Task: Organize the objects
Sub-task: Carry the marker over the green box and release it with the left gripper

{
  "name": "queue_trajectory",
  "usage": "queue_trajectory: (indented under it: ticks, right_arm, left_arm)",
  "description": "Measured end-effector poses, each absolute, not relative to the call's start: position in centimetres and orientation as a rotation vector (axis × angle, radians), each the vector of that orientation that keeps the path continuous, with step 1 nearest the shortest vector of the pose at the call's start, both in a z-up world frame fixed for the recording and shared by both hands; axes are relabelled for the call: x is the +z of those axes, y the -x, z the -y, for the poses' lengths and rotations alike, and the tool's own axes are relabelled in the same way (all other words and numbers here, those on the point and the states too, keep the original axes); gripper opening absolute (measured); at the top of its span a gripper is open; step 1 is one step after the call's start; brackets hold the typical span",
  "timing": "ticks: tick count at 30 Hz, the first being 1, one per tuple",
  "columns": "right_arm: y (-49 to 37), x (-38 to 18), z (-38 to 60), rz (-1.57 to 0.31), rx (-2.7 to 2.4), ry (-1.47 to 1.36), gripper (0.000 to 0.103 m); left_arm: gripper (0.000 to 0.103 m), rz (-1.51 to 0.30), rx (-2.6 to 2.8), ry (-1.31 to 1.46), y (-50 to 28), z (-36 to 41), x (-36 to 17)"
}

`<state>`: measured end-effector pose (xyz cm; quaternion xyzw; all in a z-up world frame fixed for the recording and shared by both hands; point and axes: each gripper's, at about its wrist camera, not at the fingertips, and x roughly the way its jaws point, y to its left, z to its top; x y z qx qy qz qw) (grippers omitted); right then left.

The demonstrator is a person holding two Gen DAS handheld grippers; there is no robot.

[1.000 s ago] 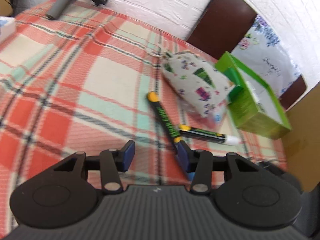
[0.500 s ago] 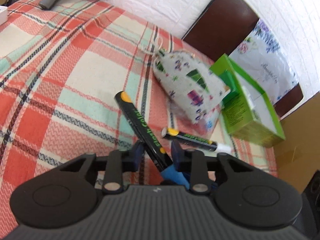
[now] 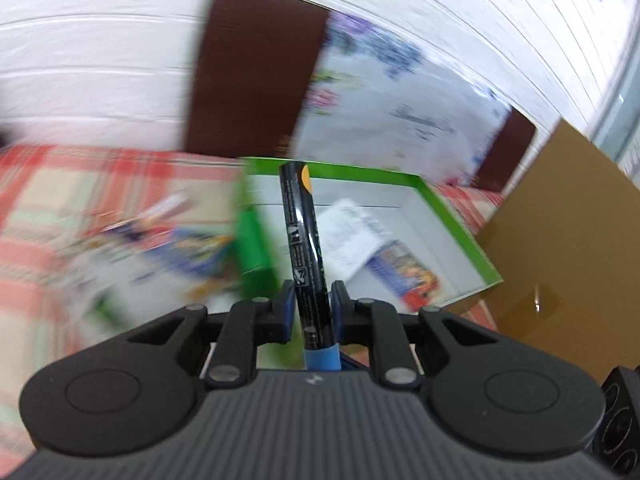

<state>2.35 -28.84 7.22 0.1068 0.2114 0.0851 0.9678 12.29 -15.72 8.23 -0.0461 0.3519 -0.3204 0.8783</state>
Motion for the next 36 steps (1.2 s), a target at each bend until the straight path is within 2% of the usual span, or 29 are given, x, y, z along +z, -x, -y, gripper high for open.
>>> queue_trajectory:
  ticks: [9, 11, 13, 14, 27, 36]
  right_arm:
    - [-4.4, 6.7, 38.6, -0.385, -0.012, -0.34, 0.02]
    - [-4.9, 6.2, 39.5, -0.388, -0.039, -0.332, 0.023]
    - [-5.5, 5.8, 39.8, -0.396, -0.078, -0.312, 0.037]
    - [-5.3, 5.6, 40.1, -0.383, -0.088, -0.31, 0.038]
    - [-2.0, 6.2, 38.6, -0.357, -0.108, -0.306, 0.039]
    - [0.4, 7.3, 34.2, -0.337, -0.037, -0.226, 0.04]
  left_arm:
    - [0.021, -0.75, -0.763, -0.037, -15.0, 26.9, 7.2]
    - [0.022, -0.76, -0.748, -0.069, -15.5, 28.2, 6.7]
    - [0.026, -0.754, -0.714, -0.113, -15.7, 28.8, 6.1]
    - [0.026, -0.753, -0.698, -0.132, -15.8, 29.1, 5.9]
    - [0.027, -0.707, -0.58, -0.18, -13.2, 24.4, 6.6]
    - [0.031, -0.671, -0.467, -0.18, -9.9, 18.6, 6.9]
